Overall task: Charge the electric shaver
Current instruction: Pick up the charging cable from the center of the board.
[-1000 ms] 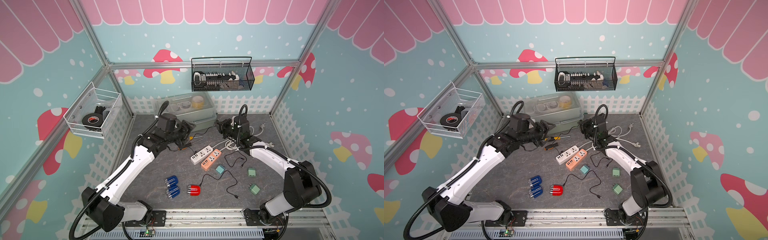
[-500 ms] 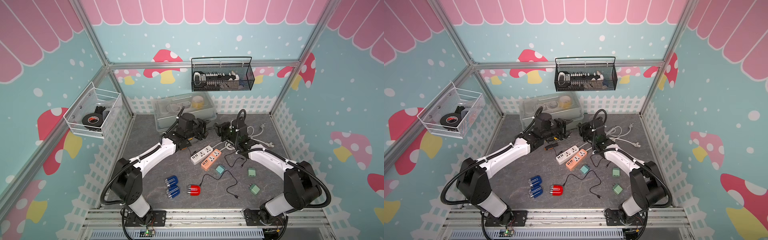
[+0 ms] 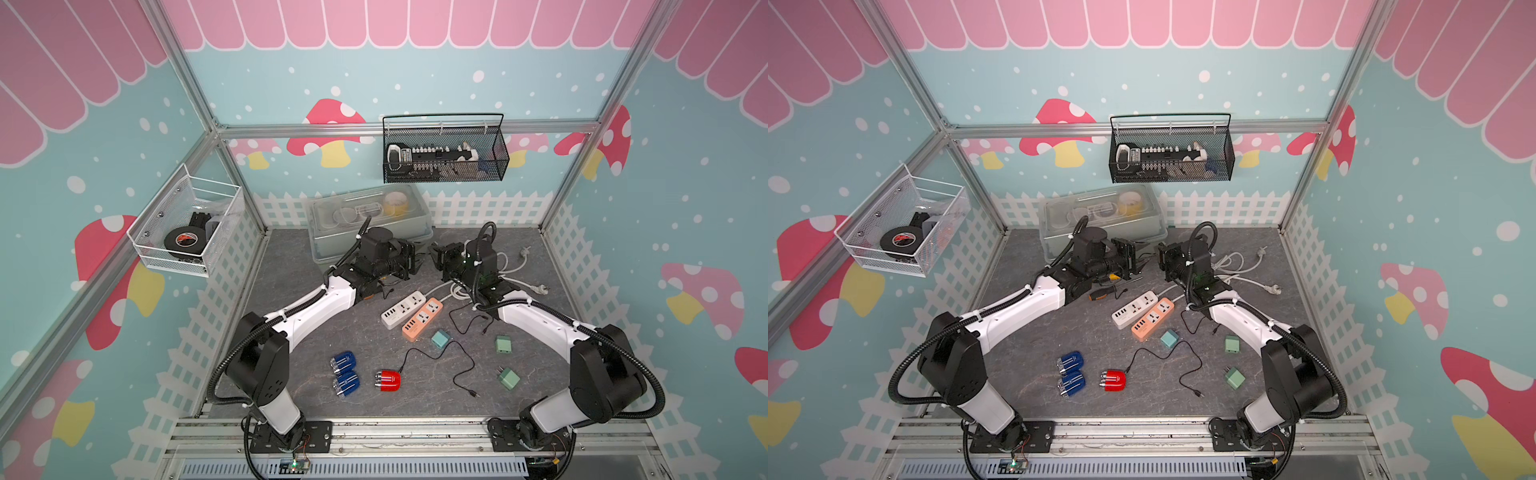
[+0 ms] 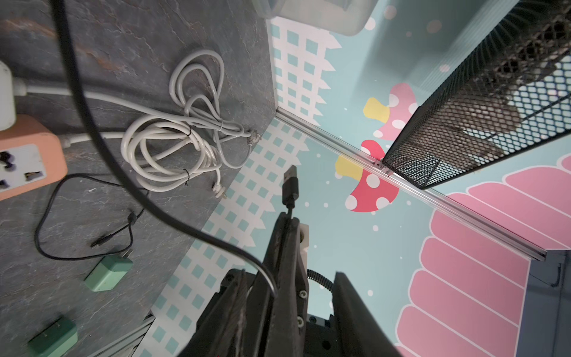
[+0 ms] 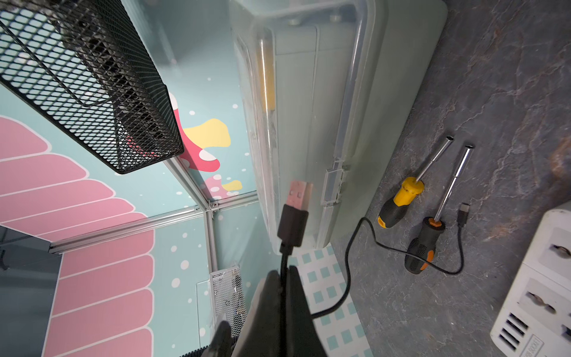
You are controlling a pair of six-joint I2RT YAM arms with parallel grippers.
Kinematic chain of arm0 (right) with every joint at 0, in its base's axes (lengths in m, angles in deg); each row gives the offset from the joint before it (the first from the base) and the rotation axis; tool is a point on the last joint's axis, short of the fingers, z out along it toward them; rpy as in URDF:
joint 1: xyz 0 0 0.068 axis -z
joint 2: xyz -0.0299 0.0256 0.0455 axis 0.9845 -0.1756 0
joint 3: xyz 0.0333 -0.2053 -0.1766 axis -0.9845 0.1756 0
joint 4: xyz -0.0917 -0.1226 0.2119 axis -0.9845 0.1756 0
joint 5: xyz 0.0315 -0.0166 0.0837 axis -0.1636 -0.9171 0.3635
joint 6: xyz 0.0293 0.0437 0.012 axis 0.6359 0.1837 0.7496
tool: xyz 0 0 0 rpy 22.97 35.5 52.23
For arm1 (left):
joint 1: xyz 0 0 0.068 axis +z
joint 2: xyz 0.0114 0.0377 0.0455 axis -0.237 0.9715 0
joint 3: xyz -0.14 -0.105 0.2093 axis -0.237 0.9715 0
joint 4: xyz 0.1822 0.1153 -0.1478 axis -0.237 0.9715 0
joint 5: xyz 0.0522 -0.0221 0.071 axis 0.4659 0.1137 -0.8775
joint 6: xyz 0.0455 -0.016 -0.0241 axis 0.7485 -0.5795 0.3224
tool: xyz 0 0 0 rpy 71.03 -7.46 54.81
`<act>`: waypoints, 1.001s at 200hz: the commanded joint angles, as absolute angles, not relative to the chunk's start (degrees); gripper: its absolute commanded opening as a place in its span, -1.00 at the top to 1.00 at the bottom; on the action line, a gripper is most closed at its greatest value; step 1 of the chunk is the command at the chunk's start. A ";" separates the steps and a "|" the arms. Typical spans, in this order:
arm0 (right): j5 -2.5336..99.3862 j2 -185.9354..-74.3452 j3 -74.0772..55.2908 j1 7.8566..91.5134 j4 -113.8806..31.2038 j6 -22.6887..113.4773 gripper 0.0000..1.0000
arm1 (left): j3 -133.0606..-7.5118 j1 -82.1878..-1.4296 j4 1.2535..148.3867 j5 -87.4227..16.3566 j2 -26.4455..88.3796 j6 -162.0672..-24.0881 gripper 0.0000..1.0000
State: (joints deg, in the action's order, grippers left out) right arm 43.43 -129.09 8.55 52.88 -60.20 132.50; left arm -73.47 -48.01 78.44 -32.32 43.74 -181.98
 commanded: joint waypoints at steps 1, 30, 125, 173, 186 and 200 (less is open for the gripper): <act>42.62 -127.55 9.18 52.66 -62.27 134.44 1.00 | -74.03 -48.22 79.69 -31.86 44.37 -181.85 0.20; 43.28 -127.48 9.34 52.64 -62.17 134.71 1.00 | -75.40 -47.90 75.20 -30.51 47.07 -182.23 0.45; 45.21 -127.20 9.61 53.54 -59.62 133.72 0.69 | -76.88 -46.67 72.75 -27.26 47.79 -179.44 1.00; 49.36 -125.55 10.74 56.98 -55.92 131.45 -0.26 | -76.82 -44.17 74.52 -18.34 46.34 -175.38 1.00; 50.66 -126.24 10.57 57.42 -57.20 132.04 -0.28 | -76.38 -44.07 74.68 -17.24 45.98 -174.91 1.00; 51.91 -127.41 10.00 57.58 -58.36 132.76 -0.26 | -75.55 -43.96 74.18 -16.74 45.72 -174.91 1.00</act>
